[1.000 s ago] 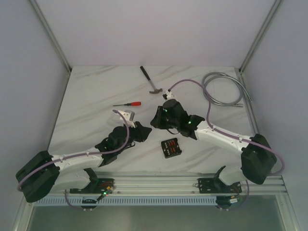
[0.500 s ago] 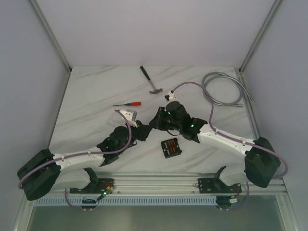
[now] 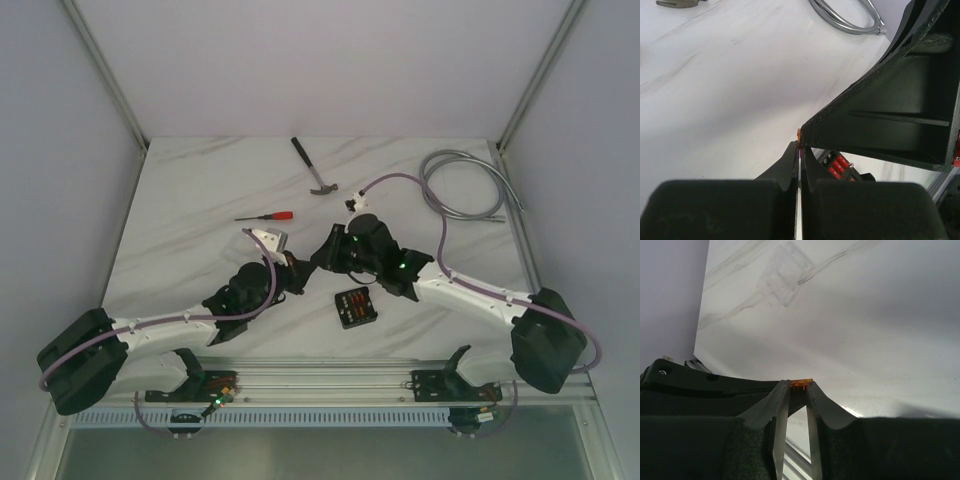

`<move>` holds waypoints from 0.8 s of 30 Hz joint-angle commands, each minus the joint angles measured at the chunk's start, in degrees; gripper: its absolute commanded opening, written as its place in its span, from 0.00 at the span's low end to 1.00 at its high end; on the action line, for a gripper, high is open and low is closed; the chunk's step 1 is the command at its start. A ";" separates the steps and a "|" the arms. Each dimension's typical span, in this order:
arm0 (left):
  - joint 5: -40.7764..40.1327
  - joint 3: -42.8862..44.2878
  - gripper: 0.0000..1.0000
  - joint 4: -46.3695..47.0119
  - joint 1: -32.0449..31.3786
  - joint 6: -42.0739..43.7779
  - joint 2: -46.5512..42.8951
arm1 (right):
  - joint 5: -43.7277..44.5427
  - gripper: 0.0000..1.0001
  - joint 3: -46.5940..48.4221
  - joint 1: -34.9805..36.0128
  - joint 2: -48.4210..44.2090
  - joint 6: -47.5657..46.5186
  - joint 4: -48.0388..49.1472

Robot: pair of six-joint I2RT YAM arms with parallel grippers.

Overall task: Snap on the fuse box
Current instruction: Pick up the fuse from the center of the board.

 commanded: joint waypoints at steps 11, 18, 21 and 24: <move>11.04 -1.30 0.00 4.24 2.04 6.57 -4.05 | -5.43 0.47 -5.94 -2.68 -11.02 -13.65 1.48; 28.77 -0.09 0.00 2.42 3.39 10.07 -7.20 | -19.25 0.46 -9.34 -5.49 -20.11 -27.54 0.44; 35.53 0.90 0.00 0.38 3.33 11.47 -8.81 | -24.61 0.46 -9.96 -6.28 -24.83 -32.27 -0.75; 39.88 1.57 0.00 -0.37 3.34 12.17 -10.45 | -28.89 0.47 -10.38 -6.69 -28.61 -36.42 -1.86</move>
